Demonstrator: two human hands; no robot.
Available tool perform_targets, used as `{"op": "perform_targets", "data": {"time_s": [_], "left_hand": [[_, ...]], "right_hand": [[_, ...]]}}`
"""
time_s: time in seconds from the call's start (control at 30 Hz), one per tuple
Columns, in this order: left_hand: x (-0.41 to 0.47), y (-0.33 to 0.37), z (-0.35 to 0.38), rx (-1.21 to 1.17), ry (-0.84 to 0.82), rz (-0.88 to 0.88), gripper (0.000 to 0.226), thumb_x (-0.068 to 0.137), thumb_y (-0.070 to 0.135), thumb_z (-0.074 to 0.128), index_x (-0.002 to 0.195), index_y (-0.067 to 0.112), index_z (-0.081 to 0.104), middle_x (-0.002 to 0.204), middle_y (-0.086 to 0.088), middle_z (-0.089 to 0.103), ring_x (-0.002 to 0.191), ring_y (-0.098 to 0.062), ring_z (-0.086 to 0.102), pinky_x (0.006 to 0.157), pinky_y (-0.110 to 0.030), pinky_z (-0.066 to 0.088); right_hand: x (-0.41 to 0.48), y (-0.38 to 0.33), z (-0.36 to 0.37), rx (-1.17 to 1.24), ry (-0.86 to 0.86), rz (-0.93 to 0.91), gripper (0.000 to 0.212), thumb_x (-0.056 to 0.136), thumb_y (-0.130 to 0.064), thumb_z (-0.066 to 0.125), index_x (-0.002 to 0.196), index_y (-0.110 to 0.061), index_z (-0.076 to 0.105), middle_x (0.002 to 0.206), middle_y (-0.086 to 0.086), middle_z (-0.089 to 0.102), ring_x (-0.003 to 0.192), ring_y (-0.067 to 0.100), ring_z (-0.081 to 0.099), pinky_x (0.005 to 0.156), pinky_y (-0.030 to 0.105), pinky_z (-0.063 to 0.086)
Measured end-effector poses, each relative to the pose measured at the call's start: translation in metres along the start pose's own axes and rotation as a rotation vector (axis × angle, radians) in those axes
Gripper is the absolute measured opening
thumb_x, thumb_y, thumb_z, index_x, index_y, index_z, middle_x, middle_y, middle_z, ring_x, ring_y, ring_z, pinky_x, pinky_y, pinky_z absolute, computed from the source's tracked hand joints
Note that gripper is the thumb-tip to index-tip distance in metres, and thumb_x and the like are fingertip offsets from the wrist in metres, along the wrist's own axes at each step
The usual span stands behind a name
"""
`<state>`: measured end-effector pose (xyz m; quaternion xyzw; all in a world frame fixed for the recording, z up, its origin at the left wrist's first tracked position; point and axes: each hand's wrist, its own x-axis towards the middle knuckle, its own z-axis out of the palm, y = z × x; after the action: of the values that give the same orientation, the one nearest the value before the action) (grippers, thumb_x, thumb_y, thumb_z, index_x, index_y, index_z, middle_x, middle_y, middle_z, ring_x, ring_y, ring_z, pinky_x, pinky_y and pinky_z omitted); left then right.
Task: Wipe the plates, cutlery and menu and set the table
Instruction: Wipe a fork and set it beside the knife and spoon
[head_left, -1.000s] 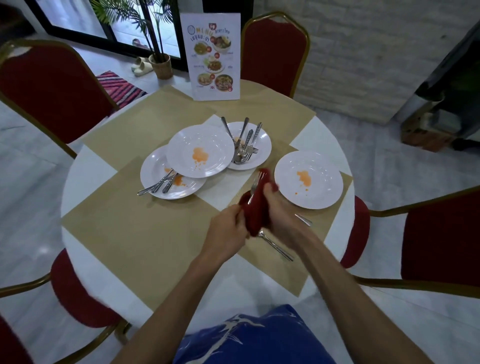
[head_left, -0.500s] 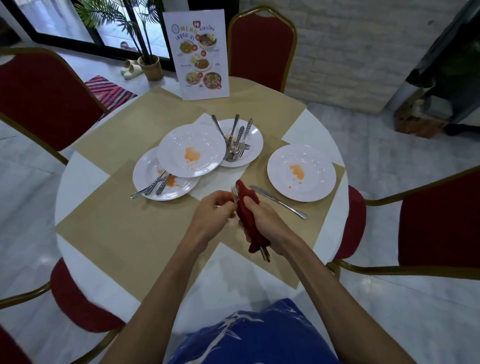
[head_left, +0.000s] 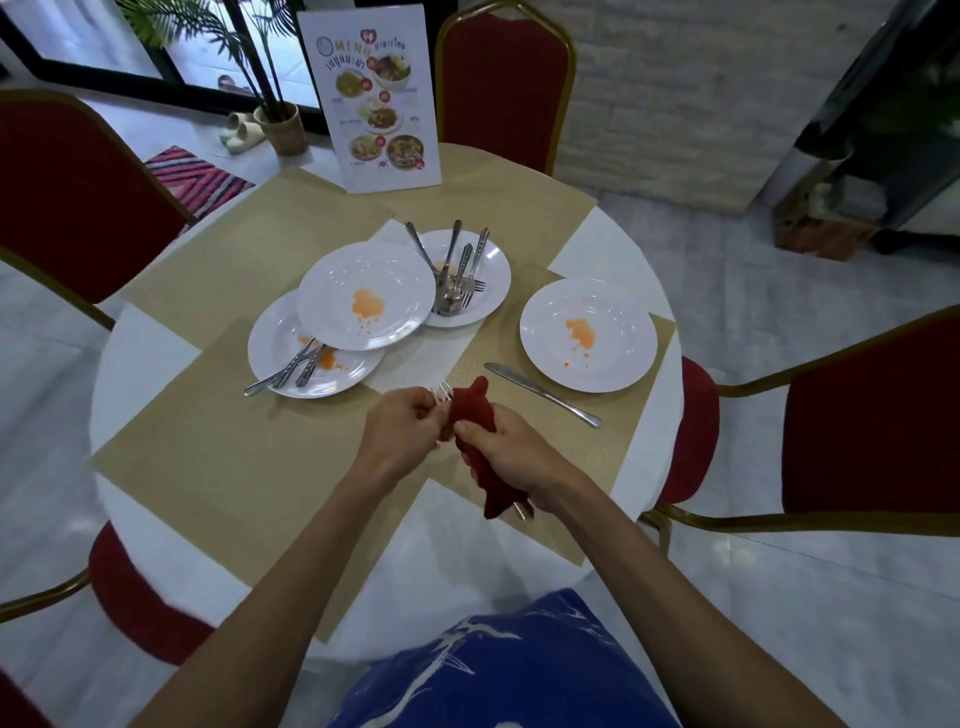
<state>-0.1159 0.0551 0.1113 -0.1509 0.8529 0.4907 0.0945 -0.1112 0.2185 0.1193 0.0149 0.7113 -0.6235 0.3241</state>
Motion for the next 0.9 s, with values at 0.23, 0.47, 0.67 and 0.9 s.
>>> {"op": "perform_targets", "data": {"time_s": [0.23,0.47,0.67,0.9], "left_hand": [[0.020,0.002,-0.013,-0.094,0.206,-0.048,0.021,0.092,0.024,0.068,0.076,0.010,0.069,0.069,0.000,0.074,0.065,-0.014,0.068,0.075,-0.038,0.056],[0.032,0.012,0.010,0.165,-0.036,0.023,0.023,0.088,0.032,0.072,0.070,0.018,0.070,0.072,0.003,0.076,0.078,-0.018,0.073,0.079,-0.041,0.059],[0.027,0.022,0.053,-0.236,0.103,-0.120,0.020,0.094,0.028,0.067,0.086,0.011,0.073,0.078,-0.006,0.076,0.059,-0.012,0.069,0.059,-0.032,0.055],[0.026,0.017,0.128,-0.435,0.008,-0.310,0.025,0.092,0.020,0.071,0.070,0.011,0.065,0.065,-0.005,0.066,0.056,-0.011,0.061,0.048,-0.023,0.047]], "right_hand": [[-0.017,0.014,-0.013,-0.023,0.019,-0.037,0.016,0.105,-0.024,0.054,0.115,-0.012,0.055,0.081,0.002,0.061,0.067,0.012,0.058,0.062,0.024,0.052],[-0.020,0.033,-0.026,0.108,0.059,0.045,0.017,0.104,-0.023,0.054,0.116,-0.012,0.058,0.080,0.003,0.062,0.068,0.014,0.058,0.064,0.029,0.052],[-0.020,0.040,-0.050,0.182,0.167,0.021,0.008,0.105,-0.019,0.053,0.106,-0.012,0.057,0.077,0.005,0.061,0.062,0.014,0.056,0.062,0.029,0.051],[-0.019,0.060,-0.094,0.136,0.345,0.141,0.015,0.104,-0.022,0.054,0.103,-0.014,0.066,0.081,0.004,0.068,0.072,0.018,0.063,0.066,0.031,0.054]]}}
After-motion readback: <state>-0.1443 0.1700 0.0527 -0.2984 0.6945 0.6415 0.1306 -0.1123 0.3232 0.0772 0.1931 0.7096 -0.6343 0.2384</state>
